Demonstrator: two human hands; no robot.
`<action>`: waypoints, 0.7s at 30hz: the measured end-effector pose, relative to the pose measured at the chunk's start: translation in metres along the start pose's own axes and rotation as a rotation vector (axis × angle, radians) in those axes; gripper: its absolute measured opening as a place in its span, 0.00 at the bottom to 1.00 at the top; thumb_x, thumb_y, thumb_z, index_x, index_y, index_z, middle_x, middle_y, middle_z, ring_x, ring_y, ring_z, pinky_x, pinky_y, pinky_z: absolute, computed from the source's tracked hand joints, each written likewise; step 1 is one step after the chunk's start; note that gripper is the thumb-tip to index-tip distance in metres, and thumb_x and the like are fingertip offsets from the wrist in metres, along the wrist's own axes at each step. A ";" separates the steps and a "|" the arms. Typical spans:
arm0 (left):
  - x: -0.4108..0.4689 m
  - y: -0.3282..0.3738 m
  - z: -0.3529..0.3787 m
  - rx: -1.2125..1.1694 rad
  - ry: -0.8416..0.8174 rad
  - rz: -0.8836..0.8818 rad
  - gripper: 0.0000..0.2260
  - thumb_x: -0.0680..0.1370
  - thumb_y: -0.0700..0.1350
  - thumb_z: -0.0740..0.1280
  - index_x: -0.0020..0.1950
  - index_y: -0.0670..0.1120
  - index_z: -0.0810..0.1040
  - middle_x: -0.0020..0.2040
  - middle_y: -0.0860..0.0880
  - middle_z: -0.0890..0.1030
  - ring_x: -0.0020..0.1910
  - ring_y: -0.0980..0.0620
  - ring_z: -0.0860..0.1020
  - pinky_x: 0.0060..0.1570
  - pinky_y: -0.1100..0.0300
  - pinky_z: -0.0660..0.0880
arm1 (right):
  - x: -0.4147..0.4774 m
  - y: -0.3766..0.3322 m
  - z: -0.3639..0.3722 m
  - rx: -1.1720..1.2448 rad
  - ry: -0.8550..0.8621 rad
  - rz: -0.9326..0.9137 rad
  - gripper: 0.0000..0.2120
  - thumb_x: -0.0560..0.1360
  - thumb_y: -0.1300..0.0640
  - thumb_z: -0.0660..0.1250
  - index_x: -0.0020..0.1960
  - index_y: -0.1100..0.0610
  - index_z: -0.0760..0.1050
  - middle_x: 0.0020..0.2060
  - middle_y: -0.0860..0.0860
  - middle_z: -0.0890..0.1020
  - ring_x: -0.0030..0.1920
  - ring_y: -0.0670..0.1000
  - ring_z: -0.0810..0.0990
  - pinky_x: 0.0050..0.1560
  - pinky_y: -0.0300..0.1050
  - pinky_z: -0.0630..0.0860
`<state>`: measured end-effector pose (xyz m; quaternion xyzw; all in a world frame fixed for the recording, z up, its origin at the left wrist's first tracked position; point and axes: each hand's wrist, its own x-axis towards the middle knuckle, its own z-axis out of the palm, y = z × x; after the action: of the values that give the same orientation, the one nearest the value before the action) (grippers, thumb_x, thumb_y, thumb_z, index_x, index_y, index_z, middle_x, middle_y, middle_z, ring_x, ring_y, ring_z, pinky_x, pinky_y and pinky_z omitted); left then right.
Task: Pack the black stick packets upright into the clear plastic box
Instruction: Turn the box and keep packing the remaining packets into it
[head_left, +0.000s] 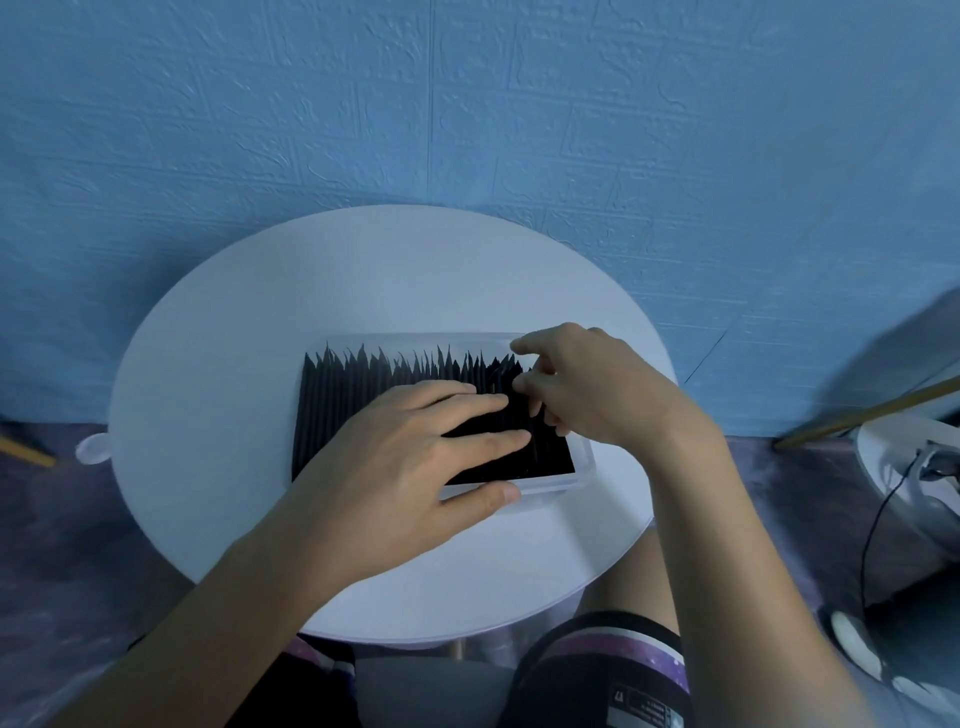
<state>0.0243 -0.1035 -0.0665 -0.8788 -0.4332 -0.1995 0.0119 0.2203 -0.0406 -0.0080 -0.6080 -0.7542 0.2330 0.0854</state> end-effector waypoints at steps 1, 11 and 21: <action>0.000 0.000 0.000 0.000 0.001 -0.003 0.21 0.81 0.63 0.59 0.68 0.58 0.80 0.70 0.54 0.78 0.69 0.51 0.74 0.67 0.51 0.74 | -0.004 0.000 -0.001 -0.007 0.006 -0.006 0.21 0.81 0.56 0.63 0.73 0.51 0.71 0.41 0.48 0.84 0.34 0.46 0.81 0.38 0.35 0.76; -0.027 -0.003 -0.008 0.115 0.036 -0.104 0.30 0.80 0.65 0.58 0.75 0.50 0.74 0.75 0.51 0.73 0.75 0.50 0.69 0.75 0.55 0.62 | -0.030 0.003 0.014 -0.098 0.235 -0.080 0.15 0.80 0.51 0.66 0.66 0.48 0.77 0.47 0.43 0.86 0.53 0.52 0.80 0.50 0.46 0.71; -0.032 -0.010 -0.001 0.210 0.083 -0.142 0.32 0.82 0.66 0.54 0.74 0.44 0.75 0.75 0.47 0.73 0.74 0.49 0.72 0.75 0.53 0.64 | -0.022 0.018 0.043 -0.125 0.449 -0.206 0.10 0.79 0.56 0.68 0.59 0.53 0.81 0.45 0.49 0.84 0.51 0.56 0.71 0.51 0.52 0.73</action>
<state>-0.0010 -0.1219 -0.0785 -0.8309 -0.5119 -0.1896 0.1075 0.2233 -0.0694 -0.0508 -0.5684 -0.7874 0.0351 0.2362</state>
